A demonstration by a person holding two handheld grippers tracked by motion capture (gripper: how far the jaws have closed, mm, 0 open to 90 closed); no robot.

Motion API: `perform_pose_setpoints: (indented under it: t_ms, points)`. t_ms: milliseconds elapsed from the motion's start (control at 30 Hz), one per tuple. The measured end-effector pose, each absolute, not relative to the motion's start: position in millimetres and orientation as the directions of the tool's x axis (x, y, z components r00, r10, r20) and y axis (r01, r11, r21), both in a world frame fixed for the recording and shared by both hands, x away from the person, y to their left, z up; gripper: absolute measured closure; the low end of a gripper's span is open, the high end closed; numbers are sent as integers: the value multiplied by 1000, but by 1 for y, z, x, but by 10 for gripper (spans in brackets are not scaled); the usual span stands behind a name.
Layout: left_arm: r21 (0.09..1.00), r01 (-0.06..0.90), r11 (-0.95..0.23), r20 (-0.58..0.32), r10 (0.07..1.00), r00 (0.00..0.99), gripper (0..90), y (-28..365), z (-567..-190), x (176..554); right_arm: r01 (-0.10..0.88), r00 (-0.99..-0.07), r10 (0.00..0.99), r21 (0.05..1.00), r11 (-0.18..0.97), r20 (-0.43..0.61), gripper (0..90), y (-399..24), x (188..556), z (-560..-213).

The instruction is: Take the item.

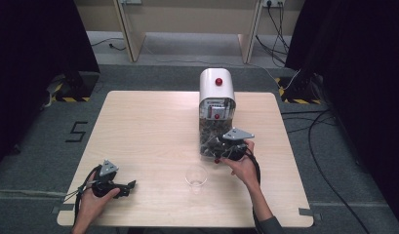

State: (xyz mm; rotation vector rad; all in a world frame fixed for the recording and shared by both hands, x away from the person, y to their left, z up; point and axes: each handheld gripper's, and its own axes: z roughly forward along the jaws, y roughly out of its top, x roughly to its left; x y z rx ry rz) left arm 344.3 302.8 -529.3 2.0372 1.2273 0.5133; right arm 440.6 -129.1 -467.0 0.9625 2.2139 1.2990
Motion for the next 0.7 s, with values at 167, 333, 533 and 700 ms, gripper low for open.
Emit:
perform_pose_setpoints:
  t_ms: [167,333,533,700]
  points:
    - [732,606,-312,-17,880,474,0,303,-529,344,373,-678,735,863,340,4,504,-126,444,-470]
    - [732,606,-312,-17,880,474,0,303,-529,344,378,-681,732,856,352,0,556,-122,446,-474]
    - [732,606,-312,-17,880,474,0,303,-529,344,364,-678,734,853,375,-33,738,-122,449,-478]
    - [732,606,-312,-17,880,474,0,303,-529,344,337,-683,728,857,390,-63,843,-126,448,-476]
